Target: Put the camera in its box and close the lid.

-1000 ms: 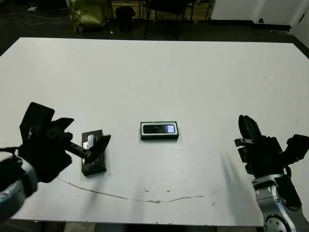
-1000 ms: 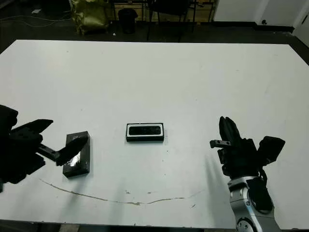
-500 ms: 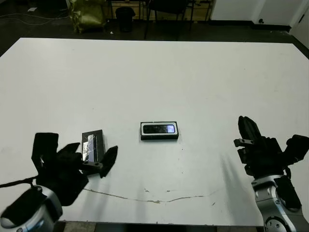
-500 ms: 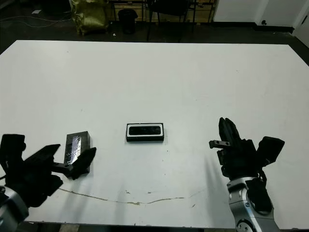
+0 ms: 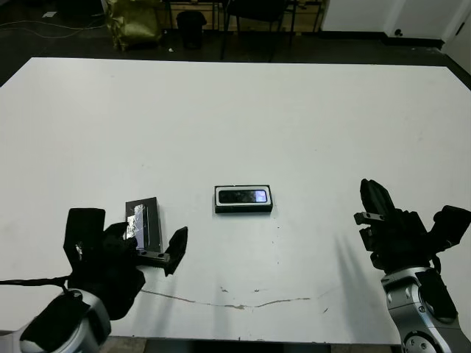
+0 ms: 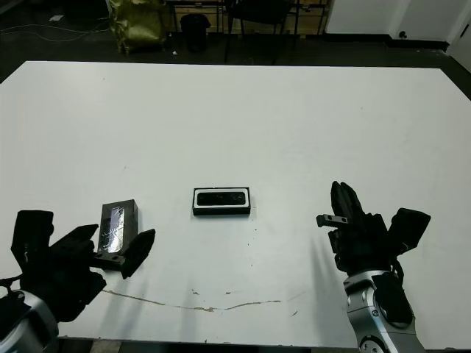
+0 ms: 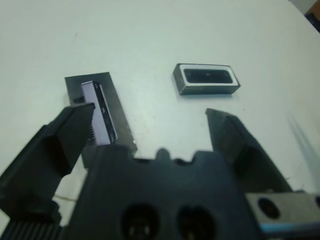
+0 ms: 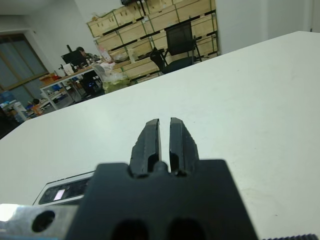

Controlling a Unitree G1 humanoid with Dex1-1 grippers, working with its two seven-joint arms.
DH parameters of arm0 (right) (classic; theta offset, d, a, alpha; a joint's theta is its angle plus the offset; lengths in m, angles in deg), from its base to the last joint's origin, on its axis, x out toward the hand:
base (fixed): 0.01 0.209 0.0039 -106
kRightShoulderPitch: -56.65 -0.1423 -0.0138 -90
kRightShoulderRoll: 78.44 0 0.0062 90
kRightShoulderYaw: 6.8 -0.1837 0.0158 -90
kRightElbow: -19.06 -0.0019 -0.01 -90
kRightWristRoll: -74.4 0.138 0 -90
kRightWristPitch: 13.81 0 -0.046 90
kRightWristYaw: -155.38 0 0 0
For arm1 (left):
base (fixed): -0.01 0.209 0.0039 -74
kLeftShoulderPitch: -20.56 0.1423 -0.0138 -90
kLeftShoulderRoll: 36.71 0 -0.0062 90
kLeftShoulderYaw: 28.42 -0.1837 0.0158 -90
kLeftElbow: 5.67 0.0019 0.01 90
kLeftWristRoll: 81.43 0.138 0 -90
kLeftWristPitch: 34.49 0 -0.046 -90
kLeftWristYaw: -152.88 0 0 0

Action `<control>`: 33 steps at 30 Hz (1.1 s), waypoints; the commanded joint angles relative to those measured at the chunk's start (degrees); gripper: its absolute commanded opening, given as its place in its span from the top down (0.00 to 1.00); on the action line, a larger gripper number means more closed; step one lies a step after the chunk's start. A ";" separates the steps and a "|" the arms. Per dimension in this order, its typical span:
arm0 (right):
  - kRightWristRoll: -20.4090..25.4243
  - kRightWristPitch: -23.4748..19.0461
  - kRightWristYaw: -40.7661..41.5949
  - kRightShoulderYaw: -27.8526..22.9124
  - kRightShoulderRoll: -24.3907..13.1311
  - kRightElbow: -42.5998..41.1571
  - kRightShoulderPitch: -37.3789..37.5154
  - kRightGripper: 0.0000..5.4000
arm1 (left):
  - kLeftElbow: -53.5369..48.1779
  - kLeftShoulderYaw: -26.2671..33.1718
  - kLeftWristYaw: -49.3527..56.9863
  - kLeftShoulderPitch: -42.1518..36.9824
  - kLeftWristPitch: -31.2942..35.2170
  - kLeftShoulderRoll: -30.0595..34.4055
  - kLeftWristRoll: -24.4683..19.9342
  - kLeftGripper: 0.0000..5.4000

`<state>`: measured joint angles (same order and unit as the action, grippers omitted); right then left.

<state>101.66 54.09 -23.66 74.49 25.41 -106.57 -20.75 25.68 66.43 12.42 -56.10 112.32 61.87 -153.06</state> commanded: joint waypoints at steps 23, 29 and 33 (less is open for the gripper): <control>-0.51 -1.71 0.05 -0.30 -1.06 -0.13 1.39 1.00 | -1.34 -3.99 2.89 3.06 -8.05 -3.92 18.73 0.01; -1.94 -2.75 -1.34 0.13 -1.01 -1.64 1.86 1.00 | -1.34 -4.20 1.20 4.76 -9.85 -4.47 24.79 0.01; -2.74 -3.08 -2.10 0.64 -0.77 -2.50 2.11 1.00 | -1.33 -3.66 -0.83 4.93 -8.09 -3.57 25.26 0.01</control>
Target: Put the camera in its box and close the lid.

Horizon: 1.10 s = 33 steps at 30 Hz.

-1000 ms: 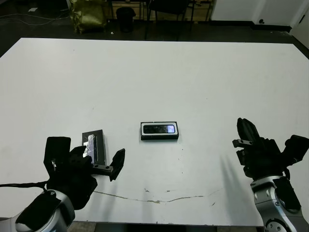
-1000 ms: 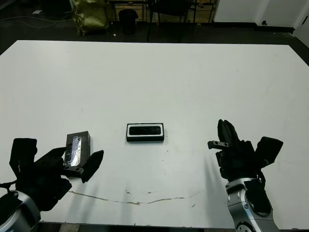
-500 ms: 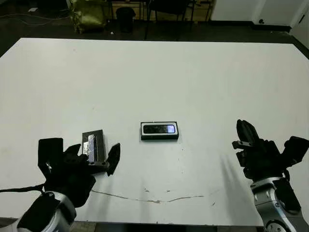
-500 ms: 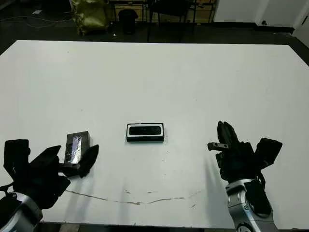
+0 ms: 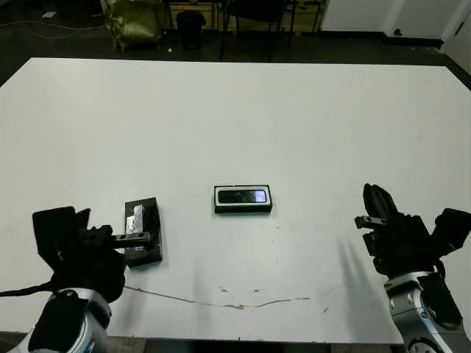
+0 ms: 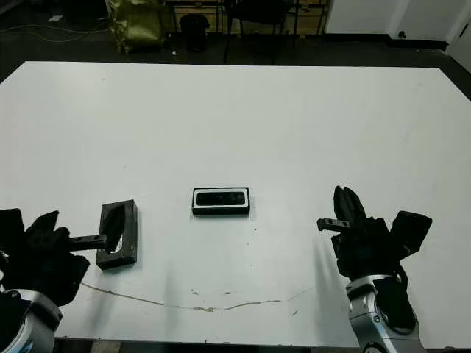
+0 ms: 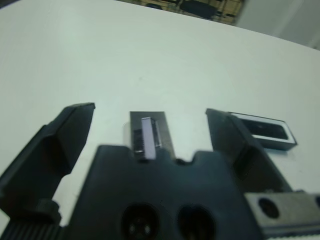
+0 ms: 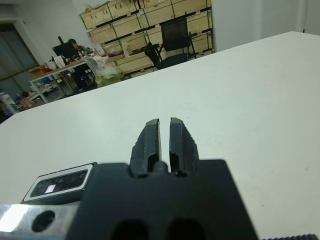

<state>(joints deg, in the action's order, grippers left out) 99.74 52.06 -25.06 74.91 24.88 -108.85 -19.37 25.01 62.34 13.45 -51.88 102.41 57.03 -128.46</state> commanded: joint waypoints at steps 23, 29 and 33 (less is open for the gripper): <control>-3.14 -0.99 -0.78 0.77 0.26 -1.01 1.56 1.00 | 0.51 -2.33 -12.86 -0.02 9.88 -2.26 11.80 0.01; -3.14 -0.02 -0.21 0.41 0.61 0.19 1.41 1.00 | 0.54 -3.23 -15.25 0.77 9.93 -4.55 17.51 0.01; -3.99 0.49 -0.18 0.80 0.55 0.14 1.64 1.00 | 0.27 -2.88 -17.11 0.70 11.03 -5.54 19.02 0.01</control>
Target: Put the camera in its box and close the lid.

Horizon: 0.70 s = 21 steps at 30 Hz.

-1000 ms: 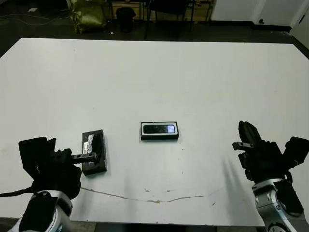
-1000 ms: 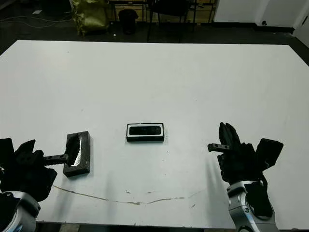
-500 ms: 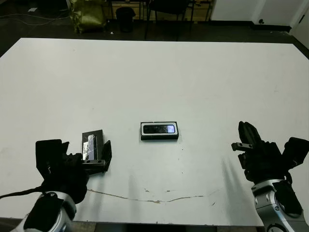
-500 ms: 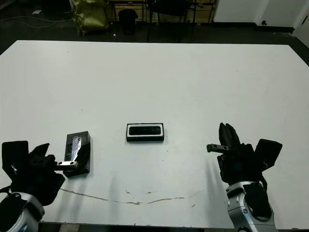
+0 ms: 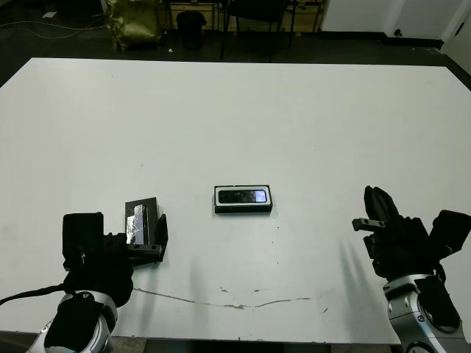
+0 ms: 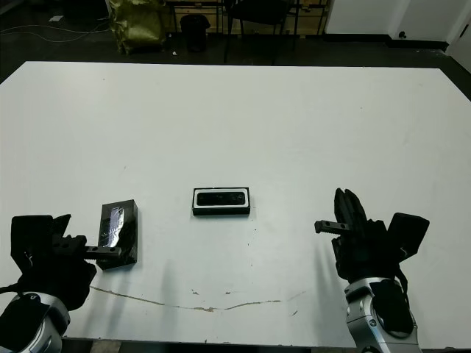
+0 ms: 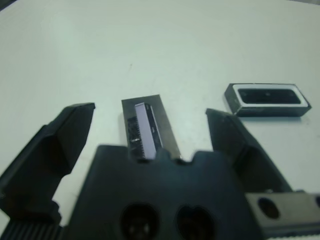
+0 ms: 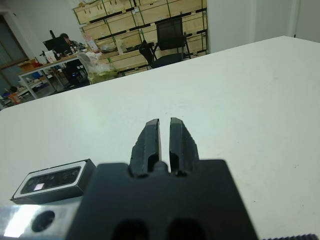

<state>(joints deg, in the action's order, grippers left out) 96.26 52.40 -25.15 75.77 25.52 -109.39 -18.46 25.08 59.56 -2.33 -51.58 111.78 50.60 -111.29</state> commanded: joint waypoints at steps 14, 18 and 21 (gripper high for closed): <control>-0.28 0.35 0.29 -0.07 0.13 0.78 0.93 1.00 | 0.93 -0.77 -6.95 1.98 1.50 -2.78 8.98 0.01; -1.10 -0.15 -0.24 0.31 -0.05 0.06 1.03 1.00 | 1.73 0.46 -6.40 1.37 4.43 -8.40 7.89 0.01; -1.06 -0.16 -0.19 0.27 0.02 -0.01 1.06 1.00 | 1.92 1.41 -7.05 1.13 5.73 -11.90 7.11 0.01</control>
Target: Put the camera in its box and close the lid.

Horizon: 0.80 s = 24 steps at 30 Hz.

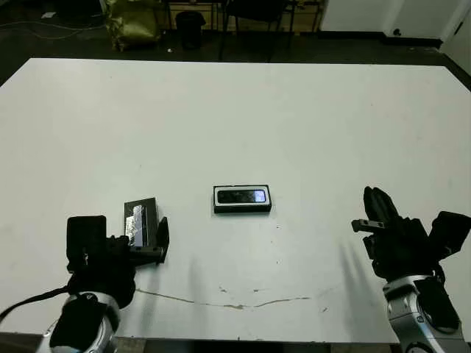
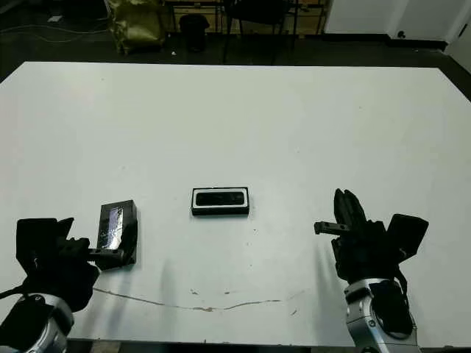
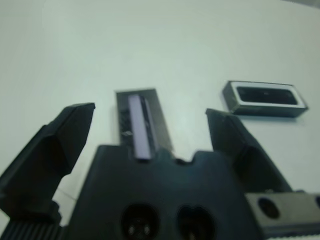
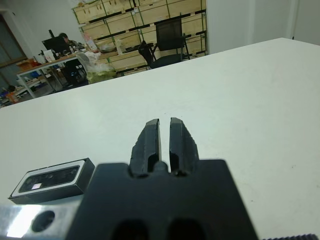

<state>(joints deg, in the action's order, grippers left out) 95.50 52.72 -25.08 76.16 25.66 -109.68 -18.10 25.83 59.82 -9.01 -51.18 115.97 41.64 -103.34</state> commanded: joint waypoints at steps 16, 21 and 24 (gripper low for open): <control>0.40 -0.55 0.34 -0.76 0.17 0.33 0.68 1.00 | 3.08 -0.03 -3.65 2.59 -0.28 -5.72 2.18 0.01; -0.36 -1.08 -0.46 -0.59 0.15 0.47 0.45 1.00 | 2.23 0.50 -2.94 1.69 2.89 -7.24 2.74 0.01; -0.23 -0.75 -0.28 -0.55 0.09 0.53 0.50 1.00 | 2.22 -0.46 -3.63 1.23 3.45 -4.90 4.49 0.01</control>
<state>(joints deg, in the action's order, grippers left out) 95.44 52.40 -25.25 75.81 25.84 -109.88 -18.02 27.76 59.49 -12.58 -50.47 118.08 36.09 -99.74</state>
